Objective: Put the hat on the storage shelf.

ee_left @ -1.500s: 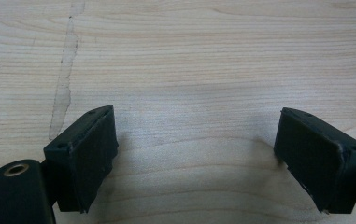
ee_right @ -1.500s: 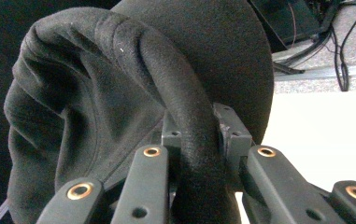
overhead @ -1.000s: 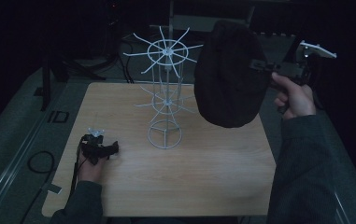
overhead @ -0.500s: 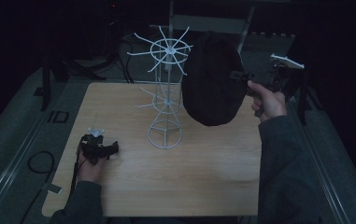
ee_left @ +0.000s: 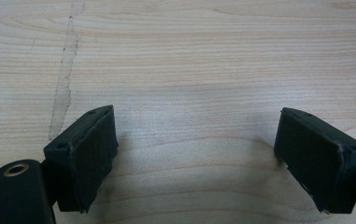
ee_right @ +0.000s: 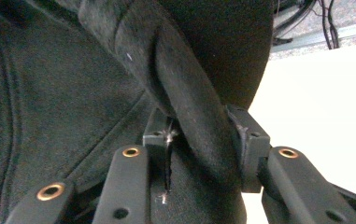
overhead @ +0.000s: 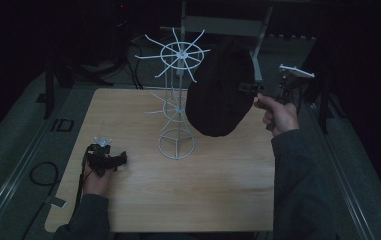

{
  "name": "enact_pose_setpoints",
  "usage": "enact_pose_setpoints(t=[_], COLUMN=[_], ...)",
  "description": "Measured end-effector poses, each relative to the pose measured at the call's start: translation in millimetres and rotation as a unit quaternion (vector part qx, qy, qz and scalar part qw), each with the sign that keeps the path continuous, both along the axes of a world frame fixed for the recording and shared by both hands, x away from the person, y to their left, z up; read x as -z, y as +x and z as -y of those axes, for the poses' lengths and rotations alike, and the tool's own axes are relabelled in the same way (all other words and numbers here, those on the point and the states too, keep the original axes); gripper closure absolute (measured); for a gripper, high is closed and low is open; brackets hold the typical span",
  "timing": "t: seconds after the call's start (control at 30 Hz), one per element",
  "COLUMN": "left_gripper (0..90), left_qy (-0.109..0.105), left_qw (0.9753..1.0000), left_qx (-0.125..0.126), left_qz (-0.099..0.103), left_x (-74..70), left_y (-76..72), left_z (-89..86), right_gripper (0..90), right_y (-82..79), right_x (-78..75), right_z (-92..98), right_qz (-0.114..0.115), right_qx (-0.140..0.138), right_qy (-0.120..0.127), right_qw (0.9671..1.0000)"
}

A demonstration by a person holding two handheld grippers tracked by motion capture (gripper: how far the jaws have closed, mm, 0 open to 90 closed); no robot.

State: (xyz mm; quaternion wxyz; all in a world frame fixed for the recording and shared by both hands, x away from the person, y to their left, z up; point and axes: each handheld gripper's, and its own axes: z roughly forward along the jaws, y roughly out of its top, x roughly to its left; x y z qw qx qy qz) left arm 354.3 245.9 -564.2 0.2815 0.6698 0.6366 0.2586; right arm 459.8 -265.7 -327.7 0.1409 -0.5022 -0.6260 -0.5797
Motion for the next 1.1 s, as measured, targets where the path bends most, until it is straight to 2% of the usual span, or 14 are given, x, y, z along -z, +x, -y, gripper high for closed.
enact_pose_setpoints(t=[0.23, 0.5, 0.73, 0.8, 0.83, 0.87, 0.9, 0.97, 1.0, 1.03, 1.07, 1.1], left_gripper=[14.2, 14.2, 14.2, 14.2, 14.2, 14.2, 14.2, 14.2, 14.2, 14.2, 14.2, 14.2], left_qy=[0.0, 0.0, 0.0, 0.0, 0.0, 0.0, 0.0, 0.0, 0.0, 0.001, 0.001, 0.001], left_qw=[1.0, 1.0, 1.0, 1.0, 1.0, 1.0, 1.0, 1.0, 1.0, 1.0, 1.0, 1.0], left_qx=[0.001, 0.0, 0.0, 0.0, 0.0, 0.0, 0.0, 0.001, 0.001, 0.001, 0.001, 0.001], left_qz=[-0.001, 0.0, 0.0, 0.0, 0.0, 0.0, -0.001, -0.001, -0.001, -0.001, -0.001, -0.001], left_x=[-0.1, -0.1, 0.0, 0.1, 0.1, -0.1, -0.1, -0.1, -0.1, -0.1, -0.1, -0.1], left_y=[0.0, 0.0, 0.0, 0.0, 0.0, 0.0, 0.0, 0.0, -0.1, 0.0, 0.0, 0.0], left_z=[-0.1, 0.0, 0.1, 0.1, 0.1, 0.0, 0.0, -0.1, -0.1, -0.1, -0.1, -0.1], right_gripper=[56.9, 56.0, 57.8, 58.7, 58.7, 59.3, 61.5, 64.1, 64.1, 65.6, 68.5, 69.3], right_y=[-2.5, -9.1, -12.2, -12.7, -12.7, -12.9, -13.6, -14.5, -14.5, -15.0, -16.2, -16.9], right_x=[-1.0, -2.7, -0.3, 1.8, 1.8, 2.5, 3.5, 3.7, 3.7, 3.6, 2.9, 2.7], right_z=[4.4, 12.9, 20.7, 20.8, 20.8, 20.4, 18.8, 17.2, 17.2, 16.1, 13.4, 11.9], right_qz=[0.003, 0.01, 0.005, 0.006, 0.006, 0.006, 0.009, 0.012, 0.012, 0.016, 0.022, 0.027], right_qx=[-0.013, -0.02, -0.011, -0.01, -0.01, -0.009, -0.008, -0.006, -0.006, -0.004, -0.001, -0.001], right_qy=[-0.015, -0.043, -0.08, -0.098, -0.098, -0.108, -0.136, -0.158, -0.158, -0.173, -0.205, -0.221], right_qw=[0.9998, 0.9988, 0.9967, 0.9951, 0.9951, 0.9941, 0.9906, 0.9873, 0.9873, 0.9848, 0.9786, 0.975])
